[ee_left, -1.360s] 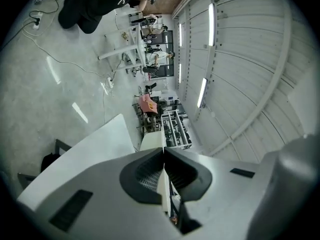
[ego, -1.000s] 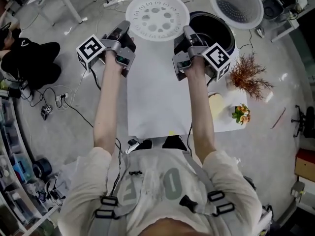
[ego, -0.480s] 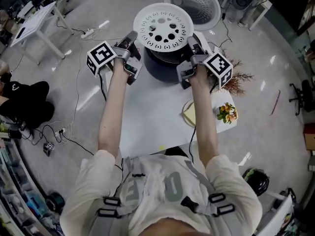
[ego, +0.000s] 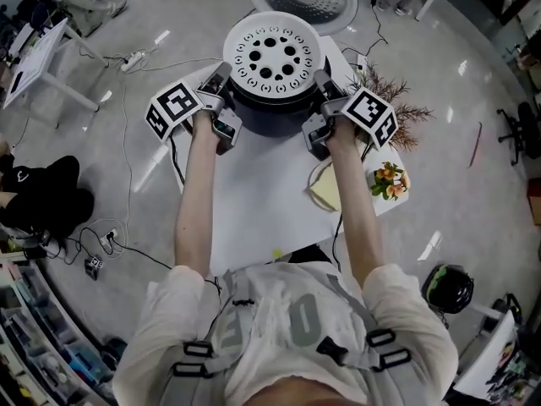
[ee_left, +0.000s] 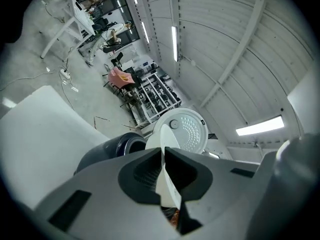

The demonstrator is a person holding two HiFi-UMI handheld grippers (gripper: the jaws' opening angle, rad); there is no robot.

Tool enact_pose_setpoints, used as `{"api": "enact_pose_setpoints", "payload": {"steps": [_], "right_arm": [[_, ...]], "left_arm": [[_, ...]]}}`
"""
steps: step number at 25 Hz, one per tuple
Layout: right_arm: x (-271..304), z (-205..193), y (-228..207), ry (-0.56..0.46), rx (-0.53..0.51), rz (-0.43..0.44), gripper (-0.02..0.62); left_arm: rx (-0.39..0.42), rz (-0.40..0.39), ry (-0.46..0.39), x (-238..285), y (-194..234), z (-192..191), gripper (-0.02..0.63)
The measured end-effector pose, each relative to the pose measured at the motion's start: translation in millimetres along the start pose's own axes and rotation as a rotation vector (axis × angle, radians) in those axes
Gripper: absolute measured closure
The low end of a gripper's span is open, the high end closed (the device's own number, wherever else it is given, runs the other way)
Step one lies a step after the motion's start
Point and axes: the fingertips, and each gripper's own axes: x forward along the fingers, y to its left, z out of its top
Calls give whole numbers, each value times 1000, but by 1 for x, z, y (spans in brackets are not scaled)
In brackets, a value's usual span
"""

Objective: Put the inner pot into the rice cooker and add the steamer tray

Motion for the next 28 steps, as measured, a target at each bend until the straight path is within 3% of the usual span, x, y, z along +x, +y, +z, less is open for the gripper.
{"api": "enact_pose_setpoints", "payload": {"steps": [8,17,24,28], "right_arm": [[9,-5,-19,38,-20,-46,565],[9,-1,-27,53,-169,-105,551],[8,0,-33,67,-370,-186,545],[8,-1,-32,68,-376,-172,530]], "left_arm": [[9,73,39,7,25,-12,578],[19,116,71,15,38,-25,577],[144,209,73,14,49,-29,577],[189,242,73,13,53,-28,577]]}}
